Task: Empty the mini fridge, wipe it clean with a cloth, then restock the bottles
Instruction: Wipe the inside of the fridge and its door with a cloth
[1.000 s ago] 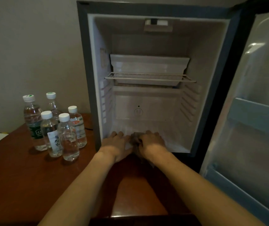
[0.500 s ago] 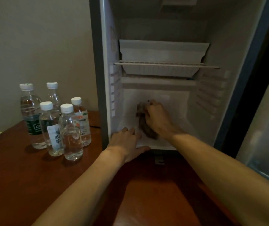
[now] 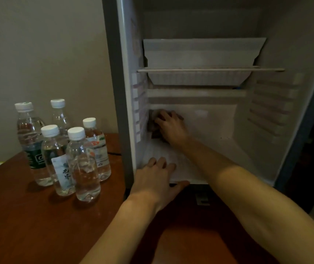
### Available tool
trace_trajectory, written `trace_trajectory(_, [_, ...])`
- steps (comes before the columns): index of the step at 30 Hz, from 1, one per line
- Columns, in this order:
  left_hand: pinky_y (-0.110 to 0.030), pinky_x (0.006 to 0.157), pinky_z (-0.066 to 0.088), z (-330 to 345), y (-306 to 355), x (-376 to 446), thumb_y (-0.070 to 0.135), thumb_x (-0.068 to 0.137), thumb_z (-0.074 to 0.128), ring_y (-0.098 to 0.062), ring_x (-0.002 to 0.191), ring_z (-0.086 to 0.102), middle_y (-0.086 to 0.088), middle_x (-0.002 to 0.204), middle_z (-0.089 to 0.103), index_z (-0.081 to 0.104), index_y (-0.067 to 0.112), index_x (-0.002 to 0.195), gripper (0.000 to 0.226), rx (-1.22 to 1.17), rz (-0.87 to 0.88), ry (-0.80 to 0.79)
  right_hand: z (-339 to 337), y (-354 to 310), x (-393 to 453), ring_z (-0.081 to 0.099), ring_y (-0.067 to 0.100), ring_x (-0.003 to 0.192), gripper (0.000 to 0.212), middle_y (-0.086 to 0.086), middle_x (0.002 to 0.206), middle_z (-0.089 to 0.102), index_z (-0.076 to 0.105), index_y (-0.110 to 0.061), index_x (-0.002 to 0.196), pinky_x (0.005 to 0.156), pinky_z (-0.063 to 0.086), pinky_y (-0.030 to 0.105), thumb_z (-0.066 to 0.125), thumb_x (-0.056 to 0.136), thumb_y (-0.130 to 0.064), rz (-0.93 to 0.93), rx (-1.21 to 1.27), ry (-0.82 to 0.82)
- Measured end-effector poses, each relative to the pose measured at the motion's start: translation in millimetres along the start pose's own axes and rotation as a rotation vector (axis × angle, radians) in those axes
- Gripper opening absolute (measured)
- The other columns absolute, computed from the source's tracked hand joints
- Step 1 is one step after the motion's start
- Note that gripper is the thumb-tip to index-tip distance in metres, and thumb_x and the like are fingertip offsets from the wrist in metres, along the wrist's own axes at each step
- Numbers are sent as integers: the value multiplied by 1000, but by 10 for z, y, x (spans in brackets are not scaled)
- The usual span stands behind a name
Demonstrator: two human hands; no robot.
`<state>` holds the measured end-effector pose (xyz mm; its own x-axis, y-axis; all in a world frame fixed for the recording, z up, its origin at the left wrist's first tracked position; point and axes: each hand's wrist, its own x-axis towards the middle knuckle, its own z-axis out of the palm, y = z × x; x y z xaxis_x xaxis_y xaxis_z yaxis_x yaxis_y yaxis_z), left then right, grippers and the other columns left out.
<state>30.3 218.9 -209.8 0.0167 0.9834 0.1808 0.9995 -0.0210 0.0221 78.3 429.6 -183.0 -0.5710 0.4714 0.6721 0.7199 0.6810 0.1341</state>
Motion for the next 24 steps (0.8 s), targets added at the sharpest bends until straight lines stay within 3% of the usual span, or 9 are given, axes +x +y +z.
trace_trajectory(4, [-44, 100, 46, 44, -18, 2, 77, 93, 32, -20, 135, 35, 8, 147, 39, 35, 36, 152, 72, 1, -13, 31, 161, -6, -160, 58, 45, 86, 22, 16, 118, 63, 75, -8, 98, 71, 53, 49, 70, 76, -8, -56, 71, -16])
trace_trajectory(10, [-43, 105, 43, 43, 5, -61, 77, 93, 34, -18, 138, 32, 9, 150, 37, 33, 38, 152, 70, -30, -35, 60, 113, 14, -221, 57, 43, 89, 31, 15, 120, 61, 75, -9, 104, 76, 49, 43, 68, 74, -10, -68, 91, -34])
trace_trajectory(16, [-42, 101, 45, 67, 0, -43, 78, 92, 34, -17, 135, 34, 10, 146, 39, 34, 41, 151, 70, -29, -36, 72, -84, 54, -67, 51, 44, 114, 35, 18, 134, 53, 69, -10, 116, 89, 47, 51, 68, 81, -14, -168, -70, -112])
trace_trajectory(24, [-41, 100, 45, 75, -20, -50, 80, 91, 33, -16, 133, 36, 12, 144, 40, 35, 42, 149, 69, -19, -36, 105, -334, 259, 206, 59, 42, 89, 33, 16, 115, 60, 69, -12, 105, 69, 54, 43, 74, 73, -12, -179, -86, 60])
